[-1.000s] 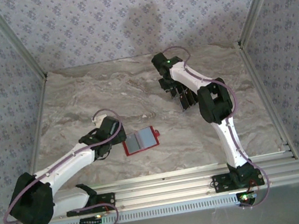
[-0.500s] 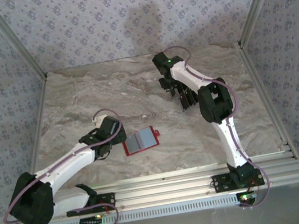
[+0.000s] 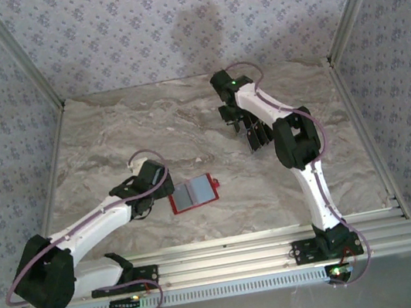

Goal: Put the credit cards into the card holder
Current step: Pick up the credit card from the storage box.

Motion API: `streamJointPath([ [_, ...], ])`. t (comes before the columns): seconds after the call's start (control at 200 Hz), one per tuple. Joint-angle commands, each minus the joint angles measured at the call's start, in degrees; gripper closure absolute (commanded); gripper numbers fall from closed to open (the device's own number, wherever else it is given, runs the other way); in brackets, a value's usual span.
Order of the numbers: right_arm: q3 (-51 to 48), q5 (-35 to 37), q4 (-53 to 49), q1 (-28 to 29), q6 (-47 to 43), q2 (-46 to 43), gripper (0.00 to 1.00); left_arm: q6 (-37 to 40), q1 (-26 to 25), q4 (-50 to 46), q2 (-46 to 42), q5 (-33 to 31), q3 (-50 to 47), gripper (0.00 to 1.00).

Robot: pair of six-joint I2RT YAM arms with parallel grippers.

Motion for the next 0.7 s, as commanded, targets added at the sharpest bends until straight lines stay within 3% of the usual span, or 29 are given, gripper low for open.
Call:
streamJointPath([
  [0.0,1.6,-1.0,-1.7,-0.5,-0.1,-0.9,0.89,0.8,0.4,0.6,0.6,0.7,1.6,0.0],
  [0.165,1.8,-3.1,-2.0,-1.1,-0.1,-1.0,1.0,1.1,0.4,0.5,0.6,0.7,1.8,0.0],
  [0.695,-0.9,-10.1,1.7,-1.2,3.1,-11.6,1.0,3.9,0.4,-2.9,0.3,3.0,3.2,0.0],
])
